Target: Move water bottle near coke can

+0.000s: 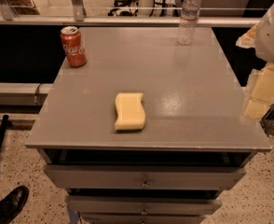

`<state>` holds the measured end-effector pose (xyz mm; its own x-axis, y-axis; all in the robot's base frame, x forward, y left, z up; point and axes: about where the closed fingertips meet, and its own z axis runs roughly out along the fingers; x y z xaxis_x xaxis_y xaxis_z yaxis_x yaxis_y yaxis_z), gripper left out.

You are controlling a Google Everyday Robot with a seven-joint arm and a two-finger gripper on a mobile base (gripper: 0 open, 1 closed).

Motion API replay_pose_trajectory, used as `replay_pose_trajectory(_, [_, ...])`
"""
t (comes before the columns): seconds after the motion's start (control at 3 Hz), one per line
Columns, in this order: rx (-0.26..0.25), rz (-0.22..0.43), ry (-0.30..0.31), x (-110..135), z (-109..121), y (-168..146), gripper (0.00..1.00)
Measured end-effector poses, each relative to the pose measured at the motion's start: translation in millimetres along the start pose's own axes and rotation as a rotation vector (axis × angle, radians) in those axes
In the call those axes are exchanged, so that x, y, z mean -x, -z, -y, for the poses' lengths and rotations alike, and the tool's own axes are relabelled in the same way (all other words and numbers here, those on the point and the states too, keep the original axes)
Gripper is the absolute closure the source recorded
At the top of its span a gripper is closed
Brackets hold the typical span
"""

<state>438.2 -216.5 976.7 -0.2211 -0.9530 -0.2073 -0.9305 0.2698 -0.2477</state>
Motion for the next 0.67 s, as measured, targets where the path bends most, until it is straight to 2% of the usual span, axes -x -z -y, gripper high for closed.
replay_pose_trajectory(0.33, [-0.002,0.001,0.0,0.2,0.3,0.3,0.0])
replay_pose_trajectory(0.67, [-0.043,0.015,0.004,3.9,14.9,-2.7,0.0])
